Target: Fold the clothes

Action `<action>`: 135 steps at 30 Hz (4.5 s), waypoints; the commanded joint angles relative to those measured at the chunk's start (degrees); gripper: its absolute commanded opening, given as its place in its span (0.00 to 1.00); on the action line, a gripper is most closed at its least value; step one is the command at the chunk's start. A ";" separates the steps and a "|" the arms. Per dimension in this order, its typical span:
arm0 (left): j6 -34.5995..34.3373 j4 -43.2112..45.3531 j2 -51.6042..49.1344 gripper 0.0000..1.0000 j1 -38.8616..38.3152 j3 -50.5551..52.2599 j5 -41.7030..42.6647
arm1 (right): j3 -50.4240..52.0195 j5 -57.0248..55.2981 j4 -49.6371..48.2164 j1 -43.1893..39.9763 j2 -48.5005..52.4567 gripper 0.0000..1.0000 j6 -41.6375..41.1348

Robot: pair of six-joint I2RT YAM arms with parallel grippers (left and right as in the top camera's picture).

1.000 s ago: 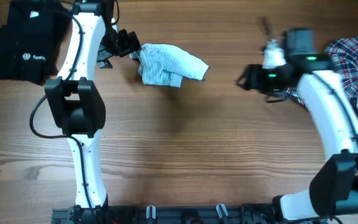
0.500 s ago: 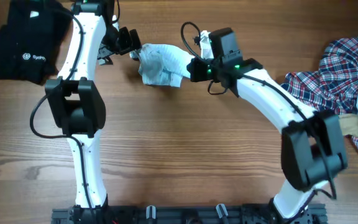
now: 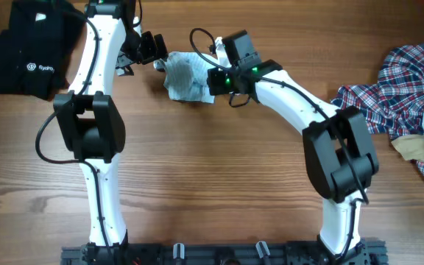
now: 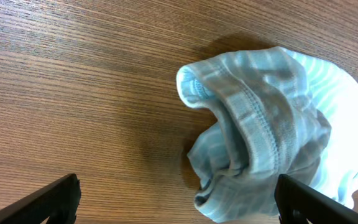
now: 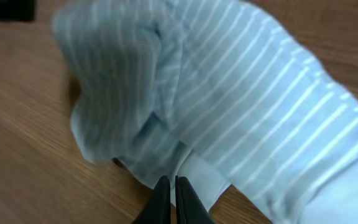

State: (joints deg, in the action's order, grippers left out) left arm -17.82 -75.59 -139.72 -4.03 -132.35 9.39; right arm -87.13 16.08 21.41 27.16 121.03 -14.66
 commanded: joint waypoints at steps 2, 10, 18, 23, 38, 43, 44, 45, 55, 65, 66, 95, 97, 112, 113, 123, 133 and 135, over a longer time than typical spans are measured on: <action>1.16 0.15 -0.63 1.00 0.17 0.09 -0.48 | -0.92 -0.24 -0.63 1.73 2.32 0.04 1.36; 1.16 0.13 -0.63 1.00 0.17 0.09 -0.48 | -0.92 -0.24 -0.57 1.70 4.61 0.05 1.55; 1.16 -0.15 -0.63 1.00 0.17 0.09 -0.50 | -0.92 -1.88 -2.84 1.70 6.86 0.05 2.75; 1.16 -0.26 -0.63 1.00 0.17 0.09 -0.50 | -0.92 -2.23 -2.32 1.70 7.04 0.04 3.15; 1.18 -0.26 -0.63 1.00 0.20 0.09 -0.50 | -0.24 -3.78 1.29 1.70 10.67 0.04 4.09; 1.18 -0.24 -0.63 1.00 0.24 0.09 -0.52 | -0.24 -6.10 8.48 1.64 10.64 0.04 3.96; 1.18 -0.22 -0.63 1.00 0.31 0.09 -0.52 | -0.24 -6.08 9.77 1.64 10.64 0.04 3.93; 1.16 -0.22 -0.63 1.00 0.37 0.09 -0.52 | -0.24 -6.19 11.43 1.64 10.64 0.04 3.45; 1.18 -0.26 -0.63 1.00 3.19 0.09 -0.52 | -0.24 -7.91 27.43 -0.70 10.21 0.04 -7.02; 1.20 -0.26 -0.63 1.00 4.63 0.09 -0.50 | -0.24 -15.52 40.19 -10.71 6.29 0.04 -16.65; 1.51 -0.28 -0.63 1.00 4.63 0.09 -0.44 | -0.24 -17.46 41.24 -11.72 5.35 0.04 -17.46; 6.75 -3.65 0.83 0.04 -15.08 11.61 13.68 | -0.24 -16.48 36.54 -13.94 0.02 0.04 -13.84; 6.36 -2.97 0.83 0.04 -15.08 12.72 13.66 | -0.24 -16.48 36.61 -13.94 0.02 0.04 -13.86; 3.85 4.46 0.83 0.05 -12.48 18.03 6.67 | -0.24 -16.55 38.49 -14.08 0.02 0.04 -13.84; 3.82 4.57 0.83 0.05 -12.07 18.03 6.10 | -0.24 -16.57 38.86 -14.23 0.02 0.04 -13.84; 6.95 12.61 0.81 0.08 -3.48 18.03 4.22 | -0.24 -17.84 40.94 -17.94 0.02 0.04 -13.84; 10.84 19.91 0.81 0.20 -1.79 18.03 2.51 | -0.24 -17.84 41.79 -18.03 -0.20 0.04 -13.92; 12.96 19.06 1.11 0.39 -2.01 17.66 2.49 | -0.24 -17.84 41.16 -18.01 -1.84 0.04 -14.03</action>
State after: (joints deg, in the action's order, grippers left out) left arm -8.95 -56.07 -139.20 -6.57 -114.85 15.62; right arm -87.77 -0.51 62.85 9.10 122.67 -28.86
